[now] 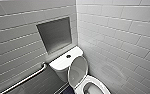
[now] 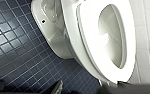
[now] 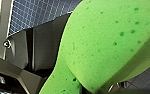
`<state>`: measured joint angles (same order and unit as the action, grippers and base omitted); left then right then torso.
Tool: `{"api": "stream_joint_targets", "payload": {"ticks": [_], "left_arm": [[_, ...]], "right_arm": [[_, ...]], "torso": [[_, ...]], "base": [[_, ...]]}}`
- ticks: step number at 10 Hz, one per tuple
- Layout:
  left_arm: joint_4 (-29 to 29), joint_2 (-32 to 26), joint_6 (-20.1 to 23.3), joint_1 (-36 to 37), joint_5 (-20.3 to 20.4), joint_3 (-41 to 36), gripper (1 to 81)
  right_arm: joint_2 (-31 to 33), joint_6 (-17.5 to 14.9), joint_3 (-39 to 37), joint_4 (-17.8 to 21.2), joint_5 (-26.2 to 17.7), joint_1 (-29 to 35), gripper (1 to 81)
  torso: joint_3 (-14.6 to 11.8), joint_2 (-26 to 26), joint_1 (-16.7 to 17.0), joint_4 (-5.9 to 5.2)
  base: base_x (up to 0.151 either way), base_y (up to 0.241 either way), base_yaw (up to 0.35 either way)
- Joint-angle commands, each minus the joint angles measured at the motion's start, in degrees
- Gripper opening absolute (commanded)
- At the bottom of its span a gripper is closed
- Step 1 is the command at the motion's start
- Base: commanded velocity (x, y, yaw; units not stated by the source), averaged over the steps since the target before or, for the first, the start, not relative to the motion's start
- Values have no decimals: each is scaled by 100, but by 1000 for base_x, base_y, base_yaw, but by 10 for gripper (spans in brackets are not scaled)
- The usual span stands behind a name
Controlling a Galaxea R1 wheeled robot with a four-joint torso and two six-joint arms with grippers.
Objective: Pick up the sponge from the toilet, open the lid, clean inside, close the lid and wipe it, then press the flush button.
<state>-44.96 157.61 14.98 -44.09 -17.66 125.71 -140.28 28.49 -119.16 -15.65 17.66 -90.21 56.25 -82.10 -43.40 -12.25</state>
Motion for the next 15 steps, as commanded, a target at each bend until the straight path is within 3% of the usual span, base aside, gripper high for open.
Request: {"api": "stream_joint_targets", "payload": {"ticks": [1, 3, 7, 9, 15], "left_arm": [[-1107, -211, 39, 1081, -299, 41, 811], [-1664, -413, 40, 1354, -308, 156, 811], [-2140, -660, 31, 1732, -273, 200, 811], [-2289, -476, 31, 1908, -62, 235, 811], [-2280, 113, 31, 2181, -114, 516, 811]], "right_arm": [[68, -19, -149, -69, 157, -151, 10], [6, 7, -273, -69, 395, -274, 10], [23, 34, -256, -69, 484, -336, 10], [15, 42, -220, -69, 484, -336, 10], [6, 16, -168, -69, 484, -239, 10]], "torso": [[0, 0, 0, 0], [0, 0, 0, 0], [0, 2, 0, 0], [0, 2, 0, 0], [0, 2, 0, 0]], "base": [[0, 0, 0], [0, 0, 0], [0, 0, 0], [0, 0, 0], [0, 0, 0]]}}
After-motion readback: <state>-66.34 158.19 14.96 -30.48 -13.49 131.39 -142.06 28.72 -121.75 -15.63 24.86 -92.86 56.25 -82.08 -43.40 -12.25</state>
